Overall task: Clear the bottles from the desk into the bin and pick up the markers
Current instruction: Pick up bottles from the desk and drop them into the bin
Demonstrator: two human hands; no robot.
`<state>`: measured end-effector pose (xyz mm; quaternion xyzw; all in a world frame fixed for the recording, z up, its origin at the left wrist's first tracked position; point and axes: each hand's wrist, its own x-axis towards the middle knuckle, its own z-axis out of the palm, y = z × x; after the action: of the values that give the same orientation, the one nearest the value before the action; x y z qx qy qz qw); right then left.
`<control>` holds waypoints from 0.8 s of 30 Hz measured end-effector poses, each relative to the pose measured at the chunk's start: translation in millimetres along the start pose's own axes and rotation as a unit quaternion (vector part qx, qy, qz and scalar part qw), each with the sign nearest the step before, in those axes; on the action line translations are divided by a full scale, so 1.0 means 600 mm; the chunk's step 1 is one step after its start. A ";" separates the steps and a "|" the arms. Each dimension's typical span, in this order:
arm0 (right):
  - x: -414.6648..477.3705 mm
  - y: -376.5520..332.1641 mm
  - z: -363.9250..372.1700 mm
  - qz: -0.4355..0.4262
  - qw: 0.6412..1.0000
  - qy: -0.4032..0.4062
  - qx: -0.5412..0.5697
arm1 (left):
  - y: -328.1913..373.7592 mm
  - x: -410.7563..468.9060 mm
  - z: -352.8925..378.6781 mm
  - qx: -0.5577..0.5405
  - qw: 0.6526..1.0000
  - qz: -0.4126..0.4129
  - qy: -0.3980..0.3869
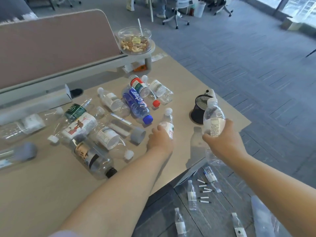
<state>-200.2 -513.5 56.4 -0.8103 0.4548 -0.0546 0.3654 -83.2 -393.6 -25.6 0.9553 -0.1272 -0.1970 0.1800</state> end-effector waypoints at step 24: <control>0.005 0.086 -0.450 0.017 0.976 0.191 0.107 | 0.496 -0.184 -0.201 -0.128 0.958 0.250 0.062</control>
<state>-348.0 -679.1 219.0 -0.7334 0.5211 -0.2506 0.3575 -181.7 -592.3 231.8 0.8723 -0.3239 -0.1009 0.3520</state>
